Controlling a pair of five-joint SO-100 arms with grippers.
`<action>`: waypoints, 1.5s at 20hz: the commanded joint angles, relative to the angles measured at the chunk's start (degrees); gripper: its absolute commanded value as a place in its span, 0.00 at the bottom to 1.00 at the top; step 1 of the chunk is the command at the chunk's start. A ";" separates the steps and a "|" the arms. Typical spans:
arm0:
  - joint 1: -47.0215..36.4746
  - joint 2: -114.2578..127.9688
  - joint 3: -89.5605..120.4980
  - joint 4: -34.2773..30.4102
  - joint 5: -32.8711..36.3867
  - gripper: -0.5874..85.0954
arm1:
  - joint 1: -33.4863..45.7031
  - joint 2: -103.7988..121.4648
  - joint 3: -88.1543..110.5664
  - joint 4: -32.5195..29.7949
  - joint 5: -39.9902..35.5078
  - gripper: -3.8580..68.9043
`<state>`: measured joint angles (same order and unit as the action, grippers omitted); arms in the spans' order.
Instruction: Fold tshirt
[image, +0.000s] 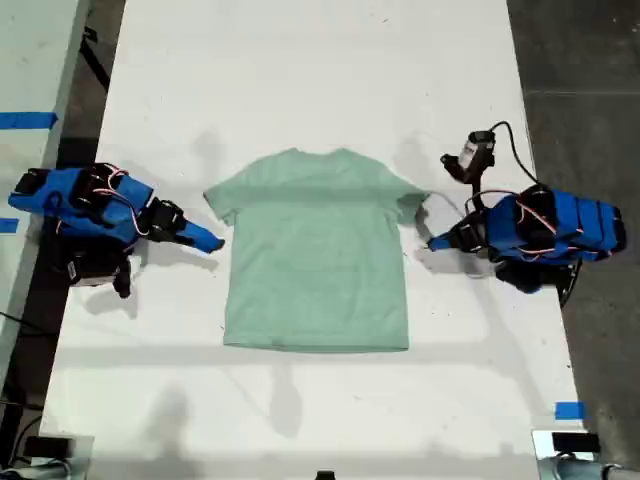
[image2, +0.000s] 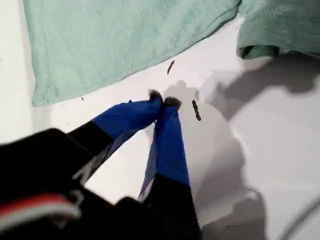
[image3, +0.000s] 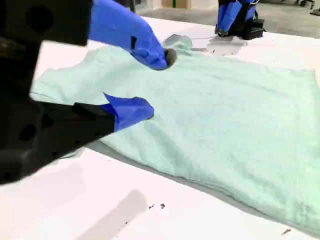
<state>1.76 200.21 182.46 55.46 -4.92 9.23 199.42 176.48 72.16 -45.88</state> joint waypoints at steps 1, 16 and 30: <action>7.12 5.71 0.26 -12.74 -2.81 0.01 | -1.05 0.70 -2.11 2.99 41.48 0.05; 8.09 -29.00 -22.06 -11.95 -9.05 0.01 | -4.75 -14.15 -15.91 4.04 39.37 0.05; -9.49 -84.55 -78.40 20.74 15.73 0.01 | 11.60 -58.18 -57.39 18.28 16.08 0.06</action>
<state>-6.06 116.19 108.46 77.17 7.82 18.37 141.86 123.84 89.65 -26.46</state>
